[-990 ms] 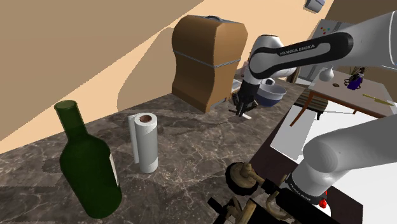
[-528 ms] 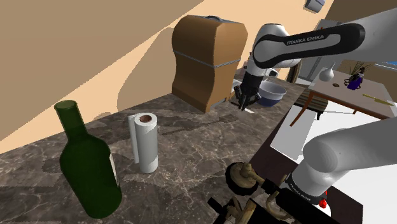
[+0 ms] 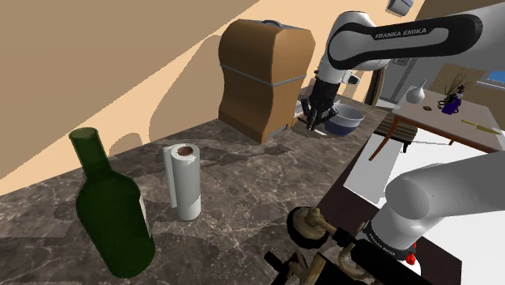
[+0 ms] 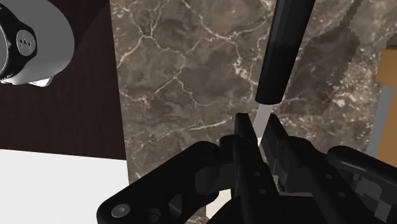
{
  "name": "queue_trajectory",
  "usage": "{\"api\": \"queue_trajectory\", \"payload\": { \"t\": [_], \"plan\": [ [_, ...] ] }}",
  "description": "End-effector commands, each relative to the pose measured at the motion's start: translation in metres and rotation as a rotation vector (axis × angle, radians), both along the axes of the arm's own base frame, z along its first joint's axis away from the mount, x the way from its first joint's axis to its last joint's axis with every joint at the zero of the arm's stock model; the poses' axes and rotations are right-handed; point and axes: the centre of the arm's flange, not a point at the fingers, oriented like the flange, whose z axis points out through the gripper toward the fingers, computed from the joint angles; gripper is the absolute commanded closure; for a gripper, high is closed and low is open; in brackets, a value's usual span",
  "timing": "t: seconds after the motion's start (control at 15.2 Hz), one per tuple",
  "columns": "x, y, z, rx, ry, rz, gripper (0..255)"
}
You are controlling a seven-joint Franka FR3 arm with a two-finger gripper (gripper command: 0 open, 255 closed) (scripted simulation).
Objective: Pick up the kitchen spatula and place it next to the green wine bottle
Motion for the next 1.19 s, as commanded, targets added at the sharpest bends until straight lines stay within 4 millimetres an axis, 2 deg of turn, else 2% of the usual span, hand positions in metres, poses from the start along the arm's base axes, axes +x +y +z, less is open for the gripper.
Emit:
{"api": "queue_trajectory", "payload": {
  "t": [0.0, 1.12],
  "plan": [
    [-0.001, 0.001, 0.010, 0.000, 0.000, 0.000, 255],
    [-0.001, 0.001, 0.100, 0.000, 0.000, 0.000, 255]
  ]
}}
